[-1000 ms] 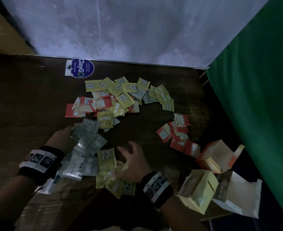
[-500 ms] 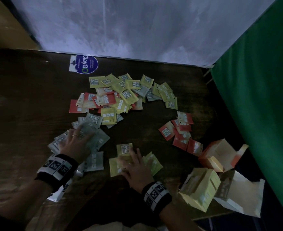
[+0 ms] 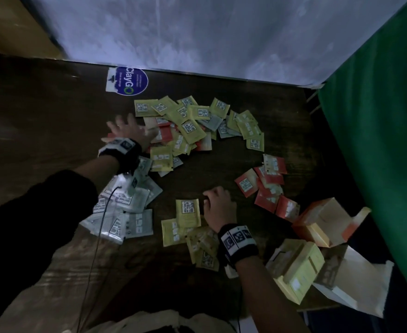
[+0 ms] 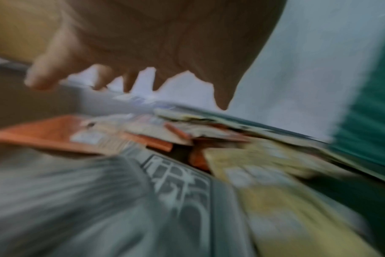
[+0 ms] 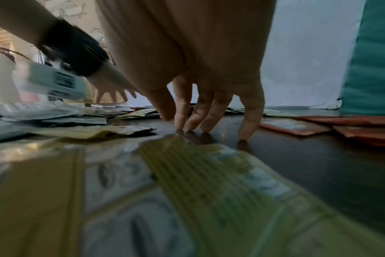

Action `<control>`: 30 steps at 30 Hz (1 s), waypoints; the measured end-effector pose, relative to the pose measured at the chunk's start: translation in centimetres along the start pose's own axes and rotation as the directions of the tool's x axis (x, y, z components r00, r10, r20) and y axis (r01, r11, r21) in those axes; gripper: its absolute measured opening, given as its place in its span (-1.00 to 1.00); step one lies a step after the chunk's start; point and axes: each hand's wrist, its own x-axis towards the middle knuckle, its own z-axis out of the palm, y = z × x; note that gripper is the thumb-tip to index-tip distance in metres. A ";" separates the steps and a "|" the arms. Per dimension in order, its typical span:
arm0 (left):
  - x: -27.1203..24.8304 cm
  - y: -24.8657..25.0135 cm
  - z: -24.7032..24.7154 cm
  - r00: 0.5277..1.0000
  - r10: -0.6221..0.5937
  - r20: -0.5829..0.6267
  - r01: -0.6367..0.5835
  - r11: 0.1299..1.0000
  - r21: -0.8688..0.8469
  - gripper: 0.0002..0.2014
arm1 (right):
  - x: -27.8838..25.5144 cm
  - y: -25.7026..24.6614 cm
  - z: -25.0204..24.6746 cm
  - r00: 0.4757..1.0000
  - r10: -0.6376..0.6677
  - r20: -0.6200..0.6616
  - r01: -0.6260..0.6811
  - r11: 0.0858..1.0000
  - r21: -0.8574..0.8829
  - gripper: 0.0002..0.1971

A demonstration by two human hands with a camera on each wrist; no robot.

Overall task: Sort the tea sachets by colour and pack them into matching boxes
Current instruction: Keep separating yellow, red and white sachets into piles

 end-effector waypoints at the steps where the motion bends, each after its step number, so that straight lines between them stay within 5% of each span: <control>1: 0.7 0.5 -0.1 0.995 -0.103 0.018 0.104 0.993 -0.054 0.13 | 0.1 0.0 0.0 1.000 0.004 0.010 -0.003 1.000 -0.012 -0.70; 5: 2.2 1.1 1.0 0.956 -0.287 0.055 0.291 0.952 -0.092 0.39 | 0.4 0.4 0.1 0.999 0.028 0.034 -0.028 0.999 0.017 -0.72; 9: 2.1 1.7 1.7 0.948 -0.312 -0.066 0.298 0.940 -0.165 0.16 | 0.3 0.8 0.2 0.998 0.042 0.040 -0.043 0.998 0.035 -0.69; 11: 2.4 1.4 1.2 0.947 -0.322 -0.013 0.311 0.923 -0.229 0.13 | 0.4 0.8 0.1 0.998 0.046 0.047 -0.047 0.998 0.038 -0.68; 13: 2.8 0.6 0.5 0.966 -0.250 0.064 0.257 0.901 -0.351 -0.02 | 0.5 0.8 -0.1 0.997 0.048 0.061 -0.051 0.998 0.037 -0.68; 15: 3.1 -0.5 -0.3 0.989 -0.128 0.079 0.151 0.859 -0.490 -0.54 | 0.8 0.8 -0.5 0.994 0.058 0.090 -0.063 0.997 0.044 -0.69; 17: 3.1 -1.3 -1.3 0.990 -0.088 0.107 0.135 0.789 -0.599 -0.77 | 1.3 0.8 -1.0 0.991 0.072 0.116 -0.086 0.990 0.116 -0.70; 22: 0.7 -1.4 -4.2 0.997 0.014 0.078 0.034 0.806 -0.591 -0.65 | 2.0 0.0 -3.5 0.999 0.020 0.030 -0.031 0.909 0.415 -0.71; 26: -3.7 0.6 -5.7 0.942 0.313 0.122 -0.160 0.737 -0.657 -0.69 | 2.3 -2.5 -6.2 1.000 -0.020 -0.024 0.031 0.750 0.661 -0.59; 30: -8.4 3.9 -3.7 0.810 0.503 0.300 -0.083 0.605 -0.792 -0.60 | 2.2 -5.3 -7.5 0.984 -0.045 0.171 -0.155 0.239 0.958 -0.51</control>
